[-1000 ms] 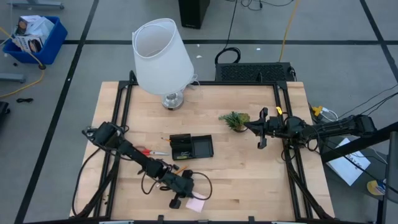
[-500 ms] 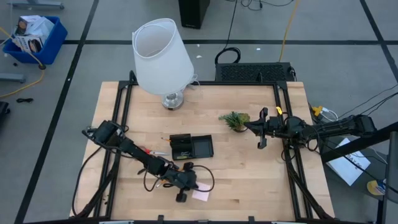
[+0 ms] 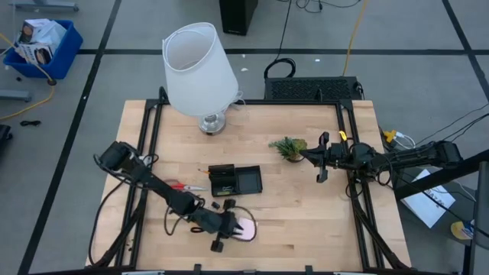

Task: Pick and place office supplies into organizer
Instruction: Put the pink sticky note into the black desk organizer

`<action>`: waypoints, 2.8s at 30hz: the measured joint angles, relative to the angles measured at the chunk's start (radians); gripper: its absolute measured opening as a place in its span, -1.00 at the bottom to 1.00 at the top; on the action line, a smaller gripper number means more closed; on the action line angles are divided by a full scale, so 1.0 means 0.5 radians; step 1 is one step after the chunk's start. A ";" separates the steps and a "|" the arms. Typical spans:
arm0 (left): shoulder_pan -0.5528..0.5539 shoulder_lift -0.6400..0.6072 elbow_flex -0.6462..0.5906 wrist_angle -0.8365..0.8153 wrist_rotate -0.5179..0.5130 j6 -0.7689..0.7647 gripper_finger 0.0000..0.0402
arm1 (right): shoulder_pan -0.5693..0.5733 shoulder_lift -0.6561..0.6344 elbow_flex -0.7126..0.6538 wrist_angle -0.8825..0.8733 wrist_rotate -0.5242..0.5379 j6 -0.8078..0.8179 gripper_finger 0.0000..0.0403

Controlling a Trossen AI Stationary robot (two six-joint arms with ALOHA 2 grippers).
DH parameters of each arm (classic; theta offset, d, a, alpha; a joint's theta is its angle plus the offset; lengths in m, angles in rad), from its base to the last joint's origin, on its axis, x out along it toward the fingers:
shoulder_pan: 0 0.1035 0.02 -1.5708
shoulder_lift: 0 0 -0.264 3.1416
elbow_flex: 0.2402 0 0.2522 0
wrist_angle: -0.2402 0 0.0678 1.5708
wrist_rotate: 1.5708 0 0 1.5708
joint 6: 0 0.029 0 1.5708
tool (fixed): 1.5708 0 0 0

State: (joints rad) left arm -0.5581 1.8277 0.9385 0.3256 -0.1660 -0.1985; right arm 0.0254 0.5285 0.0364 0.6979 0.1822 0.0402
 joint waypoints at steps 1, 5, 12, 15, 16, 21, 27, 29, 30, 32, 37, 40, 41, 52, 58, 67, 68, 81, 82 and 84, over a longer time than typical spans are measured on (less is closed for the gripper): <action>-0.016 -0.012 0.003 0.001 -0.002 0.043 -0.53 | 0.000 0.000 0.000 0.001 0.000 0.000 -1.00; -0.069 -0.027 0.000 -0.073 -0.061 0.058 -0.35 | 0.000 0.000 0.000 0.000 0.000 0.000 -1.00; -0.077 -0.032 0.000 -0.372 -0.120 0.122 -0.17 | 0.000 -0.001 0.000 0.001 0.000 -0.001 -1.00; -0.078 -0.032 0.000 -0.388 -0.194 0.241 -0.14 | 0.000 -0.001 0.000 0.001 0.000 0.000 -1.00; -0.078 -0.032 0.000 -0.388 -0.213 0.285 -0.13 | 0.000 -0.001 0.001 0.000 0.000 0.000 -1.00; -0.080 -0.032 0.001 -0.366 -0.351 0.470 -0.13 | 0.000 0.000 0.000 0.000 0.000 -0.001 -1.00; -0.115 -0.013 0.001 -0.287 -0.301 0.568 -0.13 | 0.000 -0.001 0.000 0.000 0.000 -0.001 -1.00; -0.135 -0.014 0.002 -0.254 -0.298 0.586 -0.13 | 0.000 -0.001 0.000 0.000 0.000 0.000 -1.00; -0.141 -0.014 0.003 -0.254 -0.303 0.585 -0.13 | 0.000 0.000 0.000 0.000 0.000 0.000 -1.00; -0.147 -0.014 0.003 -0.246 -0.297 0.571 -0.13 | 0.000 -0.001 0.000 0.000 0.000 0.000 -1.00; -0.038 -0.014 0.003 -0.197 -0.162 0.332 -0.13 | 0.000 0.000 0.000 0.000 0.000 0.000 -1.00; 0.043 -0.014 0.003 -0.167 -0.010 0.265 -0.09 | 0.000 0.000 0.000 0.000 0.000 -0.001 -1.00; 0.060 -0.014 0.003 -0.162 0.038 0.241 -0.06 | 0.000 0.000 0.000 0.000 0.000 0.000 -1.00; 0.153 0.067 0.004 0.051 0.203 0.079 0.65 | 0.000 -0.001 0.000 0.000 0.000 -0.001 -1.00; 0.193 0.208 0.004 0.104 0.245 -0.028 0.94 | 0.000 0.001 0.000 -0.008 0.000 0.000 -1.00; 0.228 0.381 0.005 0.208 0.231 -0.026 0.99 | 0.000 0.000 0.000 -0.014 0.000 -0.001 -1.00; 0.225 0.393 0.006 0.215 0.216 -0.026 0.99 | 0.000 0.000 0.001 -0.014 0.000 -0.001 -1.00; 0.131 0.508 0.012 0.211 0.022 0.048 0.98 | 0.000 0.000 0.000 -0.014 0.000 0.000 -1.00; 0.132 0.509 0.012 0.207 0.027 0.045 0.96 | 0.000 0.000 0.000 -0.014 0.000 0.000 -1.00; 0.136 0.509 0.012 0.202 0.046 0.019 0.88 | 0.000 -0.001 0.000 -0.014 0.000 -0.001 -1.00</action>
State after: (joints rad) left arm -0.4903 2.0823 0.9443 0.4269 -0.1428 -0.1892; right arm 0.0254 0.5282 0.0364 0.6907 0.1822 0.0399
